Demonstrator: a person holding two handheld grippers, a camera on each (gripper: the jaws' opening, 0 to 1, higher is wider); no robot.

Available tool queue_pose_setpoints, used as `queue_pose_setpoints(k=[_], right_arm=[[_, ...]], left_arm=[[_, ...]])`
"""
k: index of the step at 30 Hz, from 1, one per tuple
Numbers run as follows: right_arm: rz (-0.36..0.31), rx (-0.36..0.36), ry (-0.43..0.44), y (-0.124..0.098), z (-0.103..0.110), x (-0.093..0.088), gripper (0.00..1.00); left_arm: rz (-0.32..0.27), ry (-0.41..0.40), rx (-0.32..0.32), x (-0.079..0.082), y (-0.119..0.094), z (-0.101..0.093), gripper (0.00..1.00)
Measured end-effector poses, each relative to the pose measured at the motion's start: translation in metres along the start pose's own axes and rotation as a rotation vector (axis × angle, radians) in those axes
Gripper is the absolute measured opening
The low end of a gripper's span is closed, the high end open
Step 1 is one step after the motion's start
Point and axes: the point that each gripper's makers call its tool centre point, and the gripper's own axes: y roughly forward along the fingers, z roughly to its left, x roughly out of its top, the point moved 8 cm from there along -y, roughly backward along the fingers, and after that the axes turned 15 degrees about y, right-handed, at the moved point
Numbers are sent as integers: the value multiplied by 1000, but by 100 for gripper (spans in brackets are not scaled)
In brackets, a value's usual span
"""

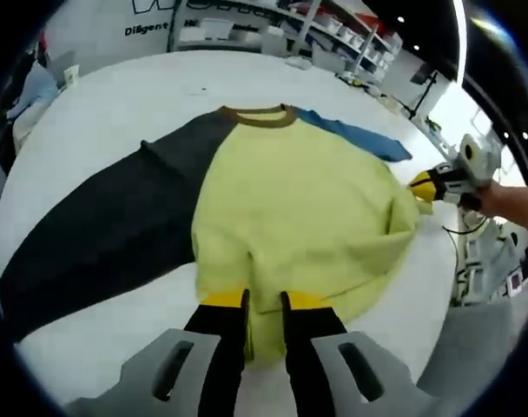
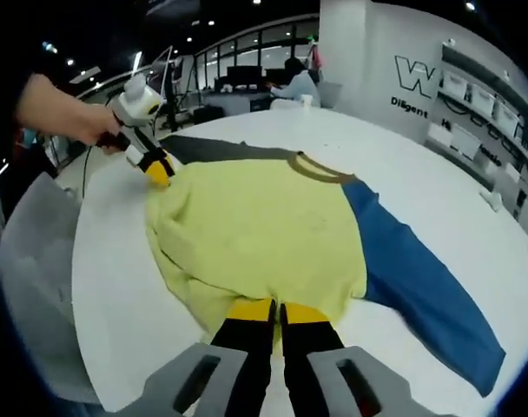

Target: Fold the garment on the visible template until the final outline fits inside the template.

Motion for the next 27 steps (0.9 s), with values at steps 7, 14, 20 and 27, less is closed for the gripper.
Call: queue_pose_setpoints(k=[7, 14, 20, 27], right_arm=[[-5, -6, -2, -3, 1, 2, 0], [-25, 22, -83, -34, 19, 11, 0], [7, 86, -213, -65, 45, -3, 0], [122, 183, -371, -82, 83, -48, 0]], left_arm=[[-24, 39, -14, 0, -6, -1, 1], [-116, -52, -120, 3, -55, -17, 1], [-144, -85, -153, -21, -99, -32, 1], [-61, -155, -204, -85, -112, -62, 1]])
